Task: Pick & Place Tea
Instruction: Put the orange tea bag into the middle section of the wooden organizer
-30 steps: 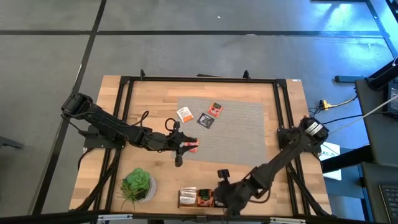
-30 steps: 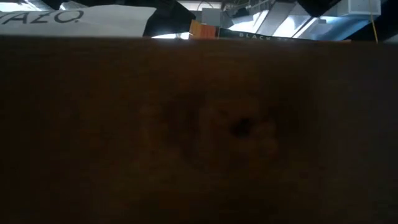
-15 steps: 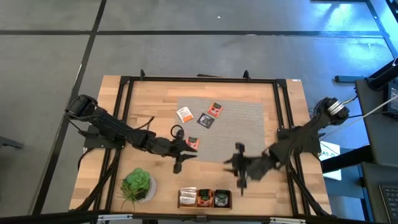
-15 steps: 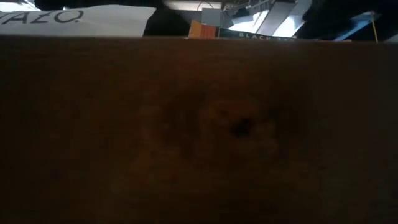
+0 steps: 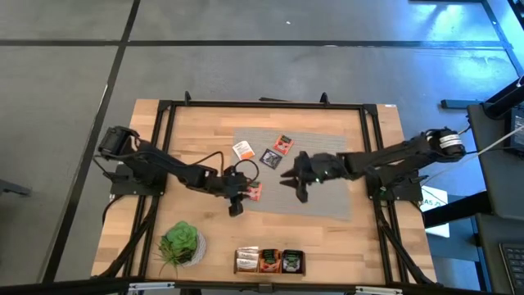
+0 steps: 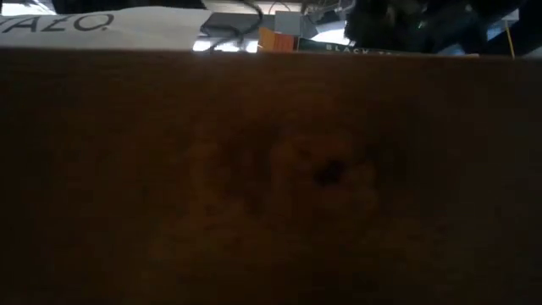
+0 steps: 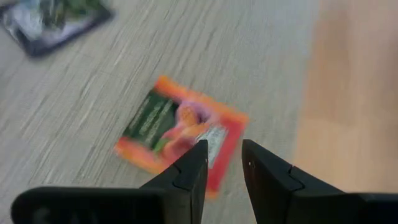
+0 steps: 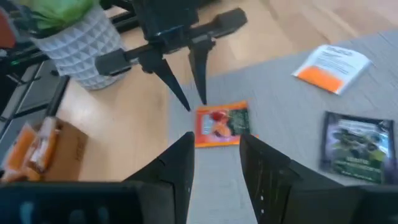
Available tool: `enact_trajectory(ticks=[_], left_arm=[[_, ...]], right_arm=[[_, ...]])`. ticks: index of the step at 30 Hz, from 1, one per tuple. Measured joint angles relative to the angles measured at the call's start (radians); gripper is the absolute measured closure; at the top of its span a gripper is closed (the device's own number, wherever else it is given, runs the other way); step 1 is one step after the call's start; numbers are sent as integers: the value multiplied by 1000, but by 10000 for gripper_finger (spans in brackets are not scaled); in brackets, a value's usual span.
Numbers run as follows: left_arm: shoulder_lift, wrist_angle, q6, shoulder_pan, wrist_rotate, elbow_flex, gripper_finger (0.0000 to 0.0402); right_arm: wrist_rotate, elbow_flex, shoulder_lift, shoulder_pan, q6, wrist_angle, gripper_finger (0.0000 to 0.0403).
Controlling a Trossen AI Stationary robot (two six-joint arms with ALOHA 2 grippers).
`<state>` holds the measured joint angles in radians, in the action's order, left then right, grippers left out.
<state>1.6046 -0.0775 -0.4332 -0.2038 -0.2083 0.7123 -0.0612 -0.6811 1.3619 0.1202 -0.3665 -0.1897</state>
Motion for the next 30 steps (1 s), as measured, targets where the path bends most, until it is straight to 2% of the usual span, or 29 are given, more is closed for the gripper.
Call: enact_trajectory(ticks=[4, 10, 14, 18, 25, 30], left_arm=[[58, 2, 4, 31, 40, -1, 306], [123, -20, 3, 68, 87, 3, 305], [131, -18, 2, 80, 106, 3, 304], [132, -25, 7, 81, 105, 1, 306], [134, -31, 24, 81, 103, 0, 302], [135, -37, 25, 80, 93, -1, 304]], right_arm=[[53, 0, 46, -65, 5, -24, 256], [78, -7, 178, -132, -34, -117, 181], [159, -55, 274, -176, -133, -145, 147], [252, -106, 388, -206, -187, -134, 143], [374, -212, 549, -237, -209, -129, 160], [380, -271, 588, -236, -225, -68, 175]])
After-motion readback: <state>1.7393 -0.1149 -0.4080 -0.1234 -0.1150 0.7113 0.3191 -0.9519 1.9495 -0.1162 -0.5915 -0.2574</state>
